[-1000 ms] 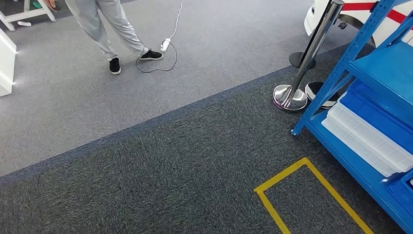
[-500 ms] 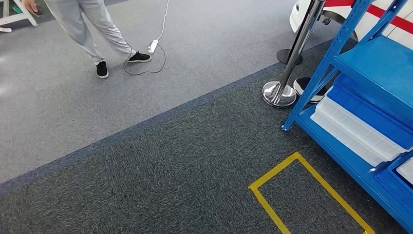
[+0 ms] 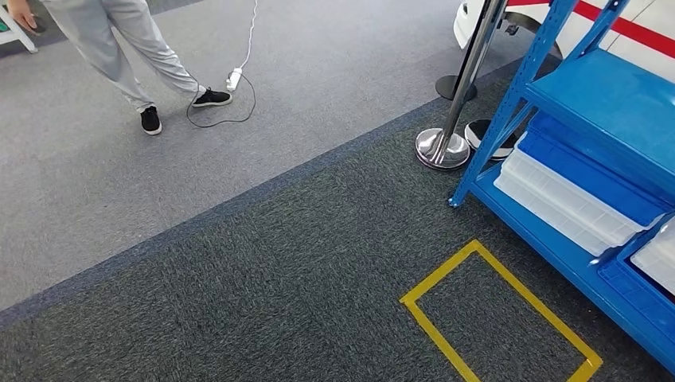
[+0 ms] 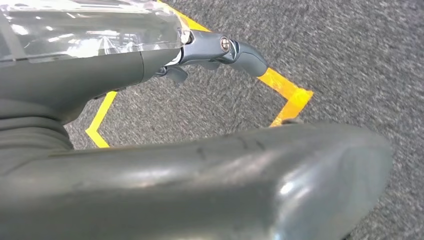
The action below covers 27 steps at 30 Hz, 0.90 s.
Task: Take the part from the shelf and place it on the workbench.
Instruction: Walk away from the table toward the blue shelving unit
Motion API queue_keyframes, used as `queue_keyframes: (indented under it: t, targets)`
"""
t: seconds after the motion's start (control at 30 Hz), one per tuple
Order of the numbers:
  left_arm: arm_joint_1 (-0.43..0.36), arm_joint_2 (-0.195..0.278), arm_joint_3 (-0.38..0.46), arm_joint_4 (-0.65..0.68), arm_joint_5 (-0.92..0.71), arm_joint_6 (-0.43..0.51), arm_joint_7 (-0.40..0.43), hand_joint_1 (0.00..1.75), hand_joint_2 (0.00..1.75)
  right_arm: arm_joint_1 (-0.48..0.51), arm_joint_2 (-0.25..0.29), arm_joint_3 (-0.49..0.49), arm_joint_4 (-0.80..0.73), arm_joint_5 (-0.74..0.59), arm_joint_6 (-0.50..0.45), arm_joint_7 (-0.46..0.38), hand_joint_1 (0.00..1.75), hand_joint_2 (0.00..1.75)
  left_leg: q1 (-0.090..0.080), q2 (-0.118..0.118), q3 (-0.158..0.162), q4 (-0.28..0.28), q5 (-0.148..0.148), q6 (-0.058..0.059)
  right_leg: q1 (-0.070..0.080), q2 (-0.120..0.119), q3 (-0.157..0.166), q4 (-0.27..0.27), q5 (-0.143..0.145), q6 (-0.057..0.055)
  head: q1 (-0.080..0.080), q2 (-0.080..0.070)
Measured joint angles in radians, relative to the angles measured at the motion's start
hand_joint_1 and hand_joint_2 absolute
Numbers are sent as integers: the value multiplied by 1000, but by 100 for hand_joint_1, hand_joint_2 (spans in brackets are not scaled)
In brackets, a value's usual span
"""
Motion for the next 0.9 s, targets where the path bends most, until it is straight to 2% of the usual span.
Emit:
queue_keyframes:
  t: [0.07,0.1,0.13,0.2,0.23,0.27,0.3,0.33,0.37,0.43,0.5,0.57,0.6,0.63,0.67,0.73,0.77,0.8,0.83,0.9]
  targets:
    - [-2,0,-1,0,-5,-2,0,0,0,1,0,-4,0,-7,1,0,0,0,2,0,-3,8,-8,-11,-3,6,0,-4,4,-11,0,0]
    - [-3,0,-1,0,-7,-3,0,0,0,1,0,-5,0,-10,1,-1,0,0,3,-6,-11,31,-25,-17,-5,7,1,-6,6,-17,0,0]
    - [-3,0,-2,0,-9,-4,0,0,0,1,1,-7,0,-12,1,-1,0,0,6,-13,-29,73,-53,-23,-7,9,1,-8,7,-22,0,0]
    - [-3,0,-6,0,-12,-6,1,0,0,2,1,-11,0,-13,0,-3,0,0,11,-22,-89,209,-122,-31,-7,14,-1,-8,8,-27,0,0]
    - [-2,0,-8,0,-14,-7,3,0,0,3,1,-12,0,-13,0,-3,0,0,13,-23,-117,269,-144,-34,-7,18,-1,-7,8,-27,0,0]
    - [-2,0,-10,0,-14,-8,4,0,0,3,1,-13,0,-13,0,-4,0,0,14,-23,-131,301,-147,-35,-7,23,-1,-7,8,-27,0,0]
    - [-1,0,-11,0,-14,-9,6,0,0,4,1,-14,0,-13,0,-4,0,0,16,-23,-128,292,-129,-35,-7,28,0,-6,8,-27,0,0]
    - [-1,1,-12,0,-13,-9,7,0,0,4,1,-14,0,-12,1,-4,0,0,17,-24,-104,240,-94,-34,-7,34,2,-6,7,-26,0,0]
    - [-1,2,-12,0,-11,-9,8,0,0,4,2,-14,0,-10,2,-5,0,0,18,-30,-69,165,-54,-32,-7,40,4,-5,6,-25,0,0]
    - [-1,3,-12,0,-5,-9,9,0,0,3,3,-14,0,-5,4,-7,0,0,17,-47,-13,39,-8,-24,-5,48,3,-2,5,-16,0,0]
    - [0,4,-12,0,1,-7,8,0,0,4,2,-14,0,1,7,-8,0,0,13,-56,-2,7,-6,-16,-5,54,-1,-1,7,-4,0,0]
    - [1,3,-12,0,4,-5,7,0,0,6,2,-14,0,4,9,-9,0,0,14,-50,-1,1,0,-3,-7,57,-4,1,5,9,0,0]
    - [2,2,-12,0,4,-3,7,0,0,7,1,-14,0,5,10,-9,0,0,16,-46,-1,-3,3,5,-7,53,-10,14,-5,14,0,0]
    - [2,2,-12,0,4,-1,6,0,0,7,1,-14,0,5,11,-9,0,0,18,-42,0,-7,7,12,-7,47,-25,48,-28,18,0,0]
    - [3,1,-12,0,4,3,6,0,0,7,0,-14,0,5,12,-9,0,0,17,-36,-1,-9,8,16,-8,39,-50,105,-62,21,0,0]
    - [5,2,-12,0,3,9,5,0,0,7,0,-14,0,5,14,-9,0,0,14,-27,-3,-9,8,20,-9,30,-116,242,-126,25,0,0]
    - [6,2,-12,0,3,10,4,0,0,7,0,-14,0,5,14,-10,0,0,12,-23,-3,-8,8,21,-9,29,-135,284,-135,26,0,0]
    - [7,1,-12,0,4,10,3,0,0,8,-1,-14,0,6,15,-10,0,0,12,-20,-3,-7,7,20,-9,28,-136,287,-124,27,0,0]
    - [7,0,-12,0,5,10,2,0,0,10,-2,-14,0,6,15,-10,0,0,12,-17,-1,-7,6,20,-9,26,-116,246,-94,26,0,0]
    - [6,-2,-12,-1,7,7,1,0,0,11,-5,-14,0,8,17,-13,0,0,9,-12,3,-4,2,14,-7,9,-43,103,-28,19,0,0]
